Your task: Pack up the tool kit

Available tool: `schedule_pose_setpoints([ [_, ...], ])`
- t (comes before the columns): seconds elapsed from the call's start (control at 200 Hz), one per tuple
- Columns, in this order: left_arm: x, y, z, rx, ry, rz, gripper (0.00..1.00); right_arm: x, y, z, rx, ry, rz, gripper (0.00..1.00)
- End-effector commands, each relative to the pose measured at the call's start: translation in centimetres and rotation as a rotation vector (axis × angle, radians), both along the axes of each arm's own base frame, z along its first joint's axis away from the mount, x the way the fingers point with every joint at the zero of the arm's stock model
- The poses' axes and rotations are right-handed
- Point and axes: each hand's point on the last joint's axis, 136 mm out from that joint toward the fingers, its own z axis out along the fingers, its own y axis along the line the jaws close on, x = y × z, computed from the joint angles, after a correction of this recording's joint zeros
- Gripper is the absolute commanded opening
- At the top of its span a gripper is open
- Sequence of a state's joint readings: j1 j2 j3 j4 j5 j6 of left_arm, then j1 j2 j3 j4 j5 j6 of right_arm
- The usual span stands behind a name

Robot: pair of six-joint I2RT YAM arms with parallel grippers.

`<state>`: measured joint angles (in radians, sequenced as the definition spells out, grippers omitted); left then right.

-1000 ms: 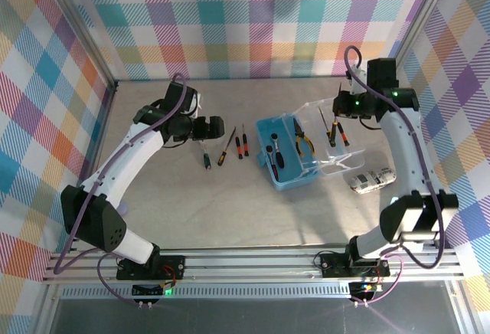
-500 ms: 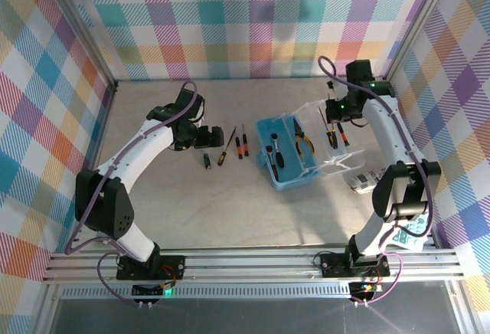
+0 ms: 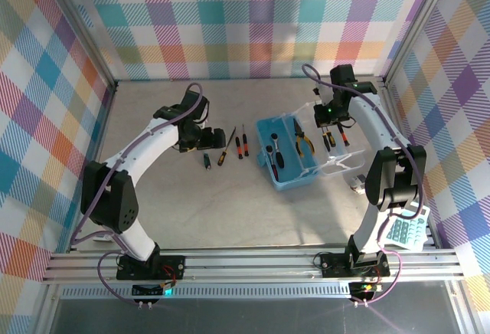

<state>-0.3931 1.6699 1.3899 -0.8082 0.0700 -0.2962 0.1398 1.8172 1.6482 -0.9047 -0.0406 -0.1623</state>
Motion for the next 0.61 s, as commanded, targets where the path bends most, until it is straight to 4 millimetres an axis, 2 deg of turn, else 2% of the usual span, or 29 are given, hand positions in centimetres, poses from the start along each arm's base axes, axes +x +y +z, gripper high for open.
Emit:
schedule_pose_setpoints([
  [0.0,0.1,-1.3,0.0,-0.029,0.005,-0.016,0.92,0.1,0.4,-0.4,-0.006,0.006,0.029,0.18],
  [0.06,0.1,-1.9,-0.3,-0.035,0.010,-0.022,0.91,0.0,0.4,-0.3,-0.004,0.010,0.027,0.34],
  [0.09,0.1,-2.3,-0.3,-0.036,0.011,-0.028,0.90,0.0,0.4,0.0,-0.003,0.007,0.024,0.38],
  [0.265,0.5,-5.0,-1.7,-0.024,0.029,-0.037,0.70,-0.6,1.1,2.8,0.057,-0.018,0.013,0.37],
  [0.39,1.0,-5.9,-3.4,0.000,0.053,-0.028,0.56,-1.6,2.1,4.9,0.086,-0.050,0.024,0.39],
  [0.52,1.7,-6.7,-4.7,0.012,0.064,-0.033,0.50,-3.1,2.9,6.2,0.106,-0.074,0.042,0.44],
  [0.6,1.8,-7.6,-5.7,0.009,0.080,-0.047,0.49,-3.9,3.0,6.3,0.112,-0.074,0.044,0.45],
])
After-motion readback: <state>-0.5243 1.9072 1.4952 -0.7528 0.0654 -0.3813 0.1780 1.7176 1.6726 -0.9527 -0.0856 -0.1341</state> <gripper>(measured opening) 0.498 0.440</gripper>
